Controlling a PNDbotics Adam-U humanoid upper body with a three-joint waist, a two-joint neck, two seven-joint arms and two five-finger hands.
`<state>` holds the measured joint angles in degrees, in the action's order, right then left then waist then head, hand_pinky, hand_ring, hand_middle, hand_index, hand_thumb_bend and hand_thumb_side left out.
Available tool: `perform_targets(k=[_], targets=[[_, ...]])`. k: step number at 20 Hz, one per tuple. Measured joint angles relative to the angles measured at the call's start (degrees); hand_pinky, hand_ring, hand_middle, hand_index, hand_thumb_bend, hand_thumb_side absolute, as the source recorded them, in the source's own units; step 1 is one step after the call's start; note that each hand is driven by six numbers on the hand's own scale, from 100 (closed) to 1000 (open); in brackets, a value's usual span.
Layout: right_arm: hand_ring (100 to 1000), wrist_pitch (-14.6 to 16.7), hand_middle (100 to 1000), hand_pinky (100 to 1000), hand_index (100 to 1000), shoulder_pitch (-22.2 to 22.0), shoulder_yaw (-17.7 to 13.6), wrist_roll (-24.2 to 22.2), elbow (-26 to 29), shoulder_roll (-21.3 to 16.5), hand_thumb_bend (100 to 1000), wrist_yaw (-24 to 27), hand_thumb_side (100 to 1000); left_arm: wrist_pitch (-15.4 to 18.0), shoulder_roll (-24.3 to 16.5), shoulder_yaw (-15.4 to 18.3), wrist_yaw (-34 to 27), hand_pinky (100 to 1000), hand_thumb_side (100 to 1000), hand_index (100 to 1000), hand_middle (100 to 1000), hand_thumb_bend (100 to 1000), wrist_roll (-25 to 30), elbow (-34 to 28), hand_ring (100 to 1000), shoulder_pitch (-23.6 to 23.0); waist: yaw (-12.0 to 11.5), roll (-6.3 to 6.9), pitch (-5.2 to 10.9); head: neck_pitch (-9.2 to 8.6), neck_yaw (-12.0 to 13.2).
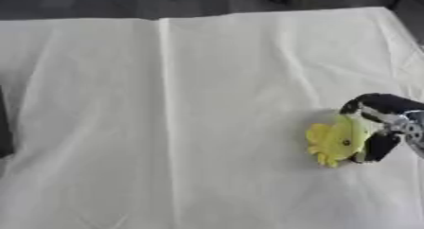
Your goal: Pick up the objects with one hand, pass them to the other hand, and then place them into the box on the other side of the table.
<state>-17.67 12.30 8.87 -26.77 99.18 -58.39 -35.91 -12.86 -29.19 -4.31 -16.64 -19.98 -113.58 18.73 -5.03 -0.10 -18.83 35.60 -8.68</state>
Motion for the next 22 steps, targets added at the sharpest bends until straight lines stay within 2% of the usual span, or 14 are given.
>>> perform_targets(k=[4,5,9,13,18,22], targets=[[751,0.00,557,872,567,-0.66,0.05,1.69,0.37,0.37,272,2.29,100,-0.03,0.01,0.00,0.00,873,742,735,763,100,0.00,0.00,731,-0.01,0.02,0.01,0.00,0.00,0.05],[711,-0.33,495,858,497,-0.84,0.04,2.53,0.52,0.57,307,3.28,100,-0.04,0.01,0.00,0.01,873,741,734,762,100,0.00,0.00,730,-0.02,0.02,0.02,0.00,0.00,0.08],[634,-3.11,394,829,386,-1.54,-0.82,7.57,2.19,1.09,363,7.51,100,-0.05,0.01,0.02,0.07,872,737,731,757,100,-0.02,0.00,729,-0.06,0.05,0.01,0.00,0.00,0.60],[608,-6.33,392,808,386,-1.74,-3.25,11.93,5.97,1.32,353,9.68,100,-0.21,0.00,0.06,0.33,872,737,729,753,100,-0.25,0.00,729,-0.21,0.33,-0.01,0.00,-0.01,1.54],[589,-10.18,406,795,390,-0.66,-7.51,15.17,12.65,2.28,329,9.16,100,-0.29,-0.03,0.38,0.53,876,737,731,757,100,-0.34,0.00,730,-0.32,0.45,-0.17,0.02,-0.02,3.47],[557,-10.58,428,764,387,2.58,-7.99,18.20,14.22,2.42,287,8.61,100,-0.46,-0.12,0.37,0.53,878,737,747,763,100,-0.47,0.00,735,0.26,0.28,-0.34,0.12,-0.02,4.75]])
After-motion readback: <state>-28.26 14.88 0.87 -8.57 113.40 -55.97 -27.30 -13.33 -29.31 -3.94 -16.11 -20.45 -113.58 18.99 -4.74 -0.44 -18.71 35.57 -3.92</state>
